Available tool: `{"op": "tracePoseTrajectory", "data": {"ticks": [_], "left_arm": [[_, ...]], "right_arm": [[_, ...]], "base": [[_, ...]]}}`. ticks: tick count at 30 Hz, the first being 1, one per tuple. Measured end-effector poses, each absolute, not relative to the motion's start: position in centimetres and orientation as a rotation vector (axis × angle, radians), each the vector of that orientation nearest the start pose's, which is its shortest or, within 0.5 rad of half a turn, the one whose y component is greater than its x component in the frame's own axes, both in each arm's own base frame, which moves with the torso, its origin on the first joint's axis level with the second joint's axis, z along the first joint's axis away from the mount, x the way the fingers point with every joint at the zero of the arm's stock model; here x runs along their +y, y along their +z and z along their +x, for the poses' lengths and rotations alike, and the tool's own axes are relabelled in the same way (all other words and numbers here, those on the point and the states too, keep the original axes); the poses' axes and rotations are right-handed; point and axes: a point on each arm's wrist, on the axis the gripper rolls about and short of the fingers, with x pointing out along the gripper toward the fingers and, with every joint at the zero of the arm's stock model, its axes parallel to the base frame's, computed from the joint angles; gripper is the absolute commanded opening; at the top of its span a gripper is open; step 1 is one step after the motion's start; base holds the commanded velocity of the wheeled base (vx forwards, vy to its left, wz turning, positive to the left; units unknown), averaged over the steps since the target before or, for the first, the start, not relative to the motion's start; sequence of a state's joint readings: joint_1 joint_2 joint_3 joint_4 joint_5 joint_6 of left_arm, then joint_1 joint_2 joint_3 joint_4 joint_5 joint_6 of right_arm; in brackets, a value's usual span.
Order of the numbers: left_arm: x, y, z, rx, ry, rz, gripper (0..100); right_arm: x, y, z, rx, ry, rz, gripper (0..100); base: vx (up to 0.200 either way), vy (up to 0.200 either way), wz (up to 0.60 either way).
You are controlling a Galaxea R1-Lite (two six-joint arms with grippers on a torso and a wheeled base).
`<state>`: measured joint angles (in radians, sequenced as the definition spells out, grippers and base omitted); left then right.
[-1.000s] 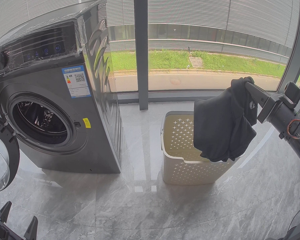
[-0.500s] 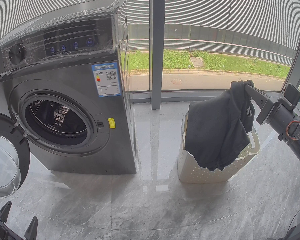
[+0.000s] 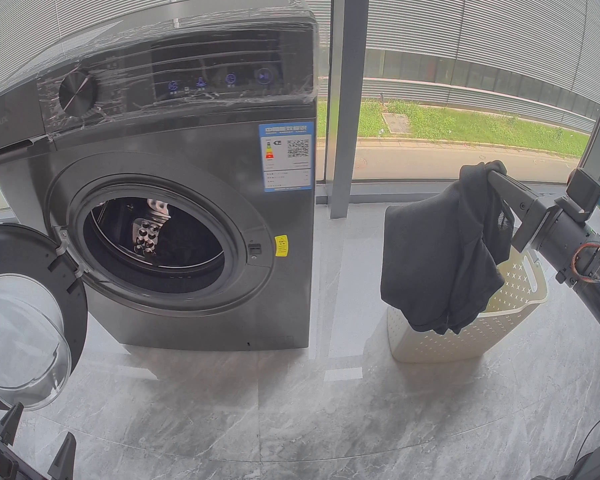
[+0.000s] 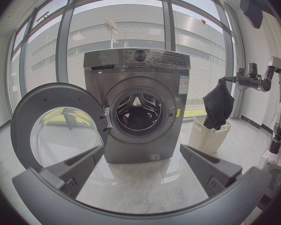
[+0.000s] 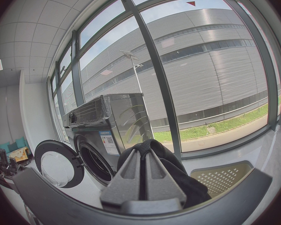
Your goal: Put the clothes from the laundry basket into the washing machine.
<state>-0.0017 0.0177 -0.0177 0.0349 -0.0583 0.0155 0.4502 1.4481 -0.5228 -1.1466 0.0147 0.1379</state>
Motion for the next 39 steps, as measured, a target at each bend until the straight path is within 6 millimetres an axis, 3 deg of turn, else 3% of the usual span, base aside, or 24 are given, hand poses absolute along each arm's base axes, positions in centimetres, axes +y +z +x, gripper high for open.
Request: {"op": "tracePoseTrajectory", "data": {"ticks": [6,18,30,39], "left_arm": [[-0.1,7.7,-2.3,0.034,-0.06,0.013,100],[-0.1,7.7,-2.3,0.035,-0.06,0.013,100],[-0.1,7.7,-2.3,0.035,-0.06,0.013,100],[-0.1,7.7,-2.3,0.035,-0.06,0.013,100]], "right_arm": [[10.0,22.5,20.5,-0.182,0.48,0.182,0],[10.4,22.1,20.2,-0.164,0.502,0.179,0],[10.6,21.6,19.9,-0.146,0.514,0.177,0],[10.8,21.5,19.8,-0.143,0.524,0.177,0]], "base": [[0.0,0.0,0.0],[-0.2,0.0,0.0],[0.0,0.0,0.0],[0.0,0.2,0.0]]}}
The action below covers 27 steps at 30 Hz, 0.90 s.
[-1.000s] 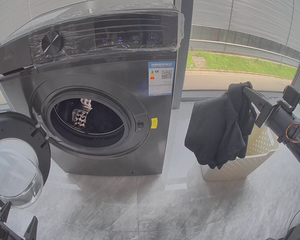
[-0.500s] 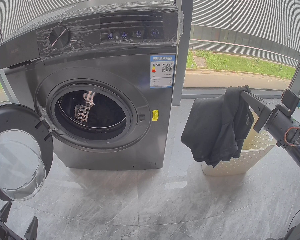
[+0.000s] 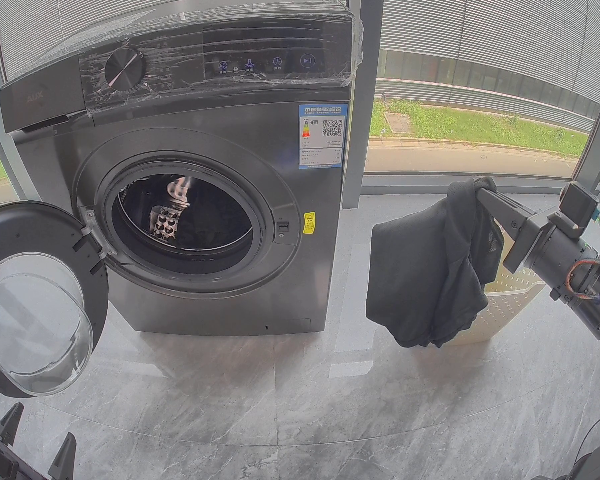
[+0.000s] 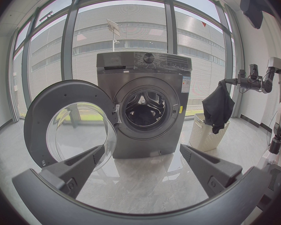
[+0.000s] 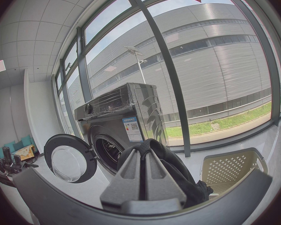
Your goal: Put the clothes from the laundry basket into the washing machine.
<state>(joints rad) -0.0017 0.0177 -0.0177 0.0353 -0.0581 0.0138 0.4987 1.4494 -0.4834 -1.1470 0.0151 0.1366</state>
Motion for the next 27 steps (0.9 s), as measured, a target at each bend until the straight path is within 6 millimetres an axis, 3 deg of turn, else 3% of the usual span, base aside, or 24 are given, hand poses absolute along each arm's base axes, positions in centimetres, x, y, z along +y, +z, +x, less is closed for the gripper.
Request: {"op": "tracePoseTrajectory", "data": {"ticks": [12,21,27], "left_arm": [[-0.13,7.72,-2.29,0.035,-0.06,0.013,100],[-0.13,7.72,-2.29,0.035,-0.06,0.013,100],[-0.13,7.72,-2.29,0.035,-0.06,0.013,100]], "right_arm": [[10.98,21.39,19.75,-0.136,0.531,0.177,0],[11.12,21.23,19.66,-0.129,0.538,0.176,0],[11.13,21.14,19.67,-0.125,0.538,0.175,0]], "base": [[0.0,0.2,0.0],[0.0,0.0,0.0],[-0.2,0.0,0.0]]}}
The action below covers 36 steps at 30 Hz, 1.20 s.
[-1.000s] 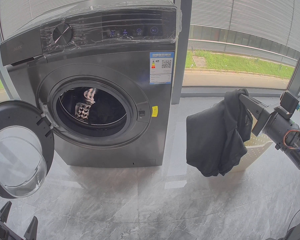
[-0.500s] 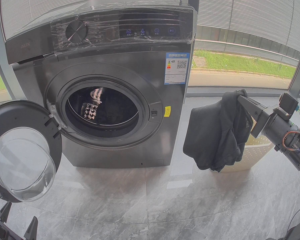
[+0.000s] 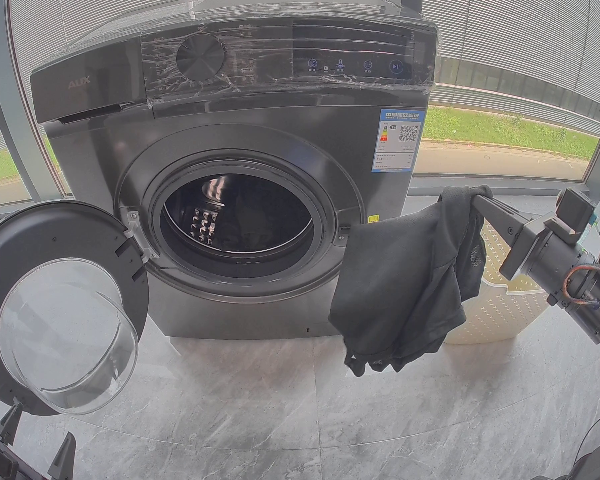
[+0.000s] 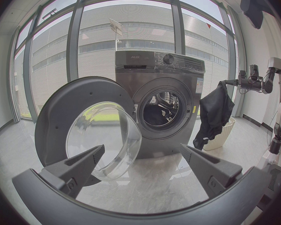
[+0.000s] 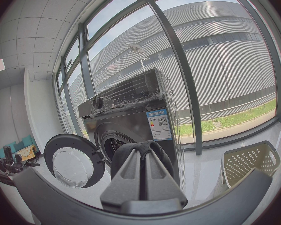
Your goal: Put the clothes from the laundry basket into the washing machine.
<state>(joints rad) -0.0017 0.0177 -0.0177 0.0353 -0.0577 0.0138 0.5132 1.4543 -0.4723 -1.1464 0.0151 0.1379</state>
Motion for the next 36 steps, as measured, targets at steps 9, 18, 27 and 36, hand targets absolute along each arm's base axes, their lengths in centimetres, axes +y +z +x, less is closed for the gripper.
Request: {"op": "tracePoseTrajectory", "data": {"ticks": [9,18,27,36], "left_arm": [[-0.13,7.72,-2.29,0.035,-0.06,0.013,100],[-0.13,7.72,-2.29,0.035,-0.06,0.013,100],[-0.13,7.72,-2.29,0.034,-0.061,0.013,100],[-0.13,7.72,-2.29,0.034,-0.06,0.015,100]], "right_arm": [[11.23,20.85,19.6,-0.113,0.543,0.173,0],[11.26,20.75,19.62,-0.109,0.543,0.174,0],[11.27,20.53,19.64,-0.101,0.543,0.171,0],[11.46,20.47,19.56,-0.097,0.552,0.172,0]], "base": [[0.0,0.0,0.0],[0.0,0.133,0.0],[0.0,0.2,0.0],[0.0,0.133,0.0]]}}
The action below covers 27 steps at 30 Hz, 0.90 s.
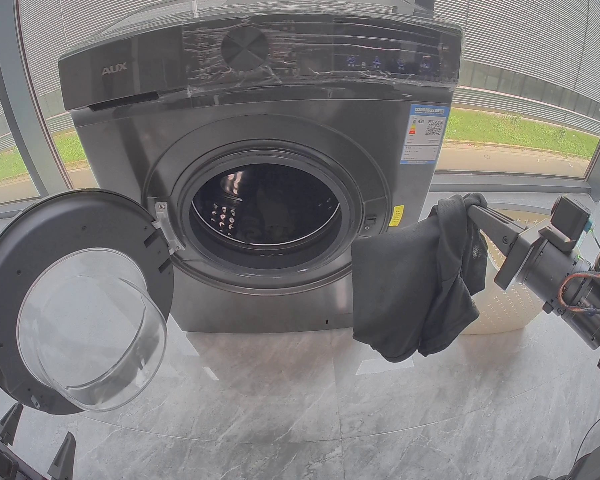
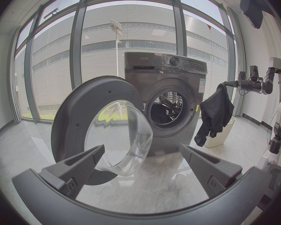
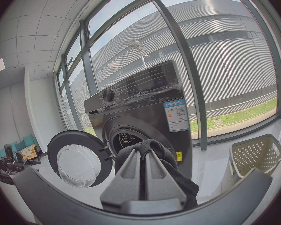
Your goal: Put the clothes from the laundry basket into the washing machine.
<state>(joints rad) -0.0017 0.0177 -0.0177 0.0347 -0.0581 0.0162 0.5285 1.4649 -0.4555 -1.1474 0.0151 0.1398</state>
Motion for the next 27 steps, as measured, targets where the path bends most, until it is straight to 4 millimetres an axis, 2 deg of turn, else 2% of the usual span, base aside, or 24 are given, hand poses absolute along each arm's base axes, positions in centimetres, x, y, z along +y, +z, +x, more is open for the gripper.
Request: {"op": "tracePoseTrajectory", "data": {"ticks": [8,20,22,27], "left_arm": [[-0.1,7.7,-2.3,0.034,-0.064,0.055,100],[-0.2,7.9,-2.3,0.015,-0.086,0.055,100],[-0.2,8.5,-2.4,-0.012,-0.107,0.052,100],[-0.6,12.0,-3.0,-0.09,-0.258,0.066,100]], "right_arm": [[12.4,20.9,19.6,-0.109,0.596,0.175,0],[15.8,20.4,19.9,-0.081,0.695,0.185,0],[16.0,20.3,20.0,-0.078,0.701,0.187,0],[16.7,20.1,20.5,-0.065,0.709,0.195,0]], "base": [[0.0,0.0,0.0],[0.0,0.0,0.0],[0.0,0.0,0.0],[0.0,0.0,0.0]]}}
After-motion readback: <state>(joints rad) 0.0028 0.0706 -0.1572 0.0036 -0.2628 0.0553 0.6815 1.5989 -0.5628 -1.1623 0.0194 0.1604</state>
